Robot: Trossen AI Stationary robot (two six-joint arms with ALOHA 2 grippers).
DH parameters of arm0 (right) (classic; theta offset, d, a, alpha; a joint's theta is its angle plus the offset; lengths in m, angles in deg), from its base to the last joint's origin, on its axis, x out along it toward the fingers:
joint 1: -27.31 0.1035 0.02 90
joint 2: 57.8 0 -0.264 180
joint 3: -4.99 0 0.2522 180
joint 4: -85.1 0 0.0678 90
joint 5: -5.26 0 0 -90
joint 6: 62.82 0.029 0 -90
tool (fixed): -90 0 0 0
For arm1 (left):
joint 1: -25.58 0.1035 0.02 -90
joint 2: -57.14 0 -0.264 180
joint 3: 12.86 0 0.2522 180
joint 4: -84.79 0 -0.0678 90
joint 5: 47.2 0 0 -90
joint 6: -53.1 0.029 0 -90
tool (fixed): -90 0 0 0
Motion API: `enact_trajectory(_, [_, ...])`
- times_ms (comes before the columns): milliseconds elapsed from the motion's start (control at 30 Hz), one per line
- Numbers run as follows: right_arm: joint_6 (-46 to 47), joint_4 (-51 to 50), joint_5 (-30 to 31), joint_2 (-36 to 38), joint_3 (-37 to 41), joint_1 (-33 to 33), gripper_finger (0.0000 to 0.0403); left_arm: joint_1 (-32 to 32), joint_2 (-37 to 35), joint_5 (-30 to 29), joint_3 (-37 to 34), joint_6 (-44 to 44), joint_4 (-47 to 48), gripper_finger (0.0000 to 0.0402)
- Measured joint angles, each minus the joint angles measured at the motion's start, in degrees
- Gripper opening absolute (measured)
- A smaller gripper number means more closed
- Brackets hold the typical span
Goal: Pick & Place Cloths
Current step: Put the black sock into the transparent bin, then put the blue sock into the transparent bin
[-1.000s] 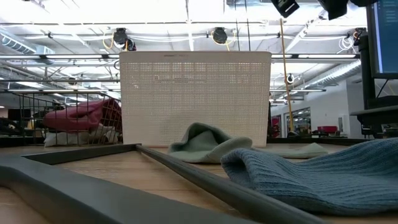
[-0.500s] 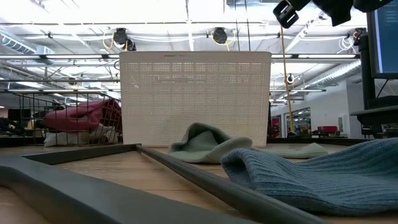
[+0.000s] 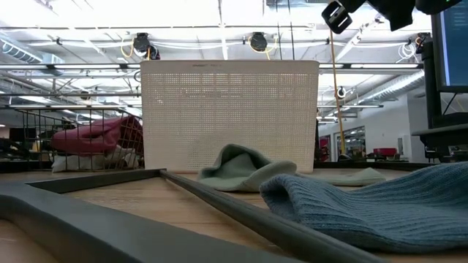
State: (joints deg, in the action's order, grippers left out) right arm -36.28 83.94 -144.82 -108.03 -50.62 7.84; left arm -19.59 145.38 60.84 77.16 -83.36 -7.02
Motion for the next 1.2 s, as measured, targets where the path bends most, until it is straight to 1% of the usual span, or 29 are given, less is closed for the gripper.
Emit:
enact_trajectory(200, [1.8,0.0,0.0,0.0,0.0,0.0,0.0161,0.0,0.0,-0.1,-1.9,2.5,-1.4,0.0008])
enact_trajectory(267, [1.8,0.0,0.0,0.0,0.0,0.0,0.0161,0.0,0.0,-0.1,-1.9,3.0,-1.3,0.0016])
enact_trajectory(333, [1.5,0.0,0.0,0.0,0.0,0.0,0.0161,0.0,0.0,-0.1,-1.9,3.7,-1.3,0.0034])
enact_trajectory(400, [1.1,0.0,0.0,0.0,0.0,0.0,0.0161,0.0,0.0,-0.1,-1.9,4.7,-1.4,0.0061])
enact_trajectory(567, [0.9,0.0,0.0,0.0,0.0,0.0,0.0162,0.0,0.0,0.1,-1.9,5.9,-2.3,0.0152])
enact_trajectory(667, [0.8,0.0,0.0,0.0,0.0,0.0,0.0162,0.0,-0.2,2.0,-1.9,7.1,-2.8,0.0206])
enact_trajectory(733, [0.3,0.0,0.0,0.0,0.0,0.0,0.0161,0.0,-1.0,3.7,-1.9,8.5,-3.9,0.0235])
enact_trajectory(800, [-0.4,0.0,0.0,0.0,0.0,0.0,0.0158,0.0,-2.0,3.9,-1.8,7.9,-4.7,0.0257])
enact_trajectory(900, [-0.6,1.0,0.0,0.0,0.0,0.1,0.0153,0.0,-3.6,0.7,-0.3,7.1,-3.9,0.0274])
enact_trajectory(967, [-0.2,2.2,0.0,0.0,0.0,0.3,0.015,0.0,-4.6,-3.2,1.5,7.0,-2.7,0.0276])
enact_trajectory(1067, [-0.1,4.8,0.0,0.0,0.0,1.9,0.0144,0.0,-5.3,-10.3,4.8,7.5,0.5,0.0269])
enact_trajectory(1200, [0.3,7.2,0.1,0.0,0.0,5.4,0.0136,0.1,-5.5,-22.5,9.5,9.9,5.4,0.025])
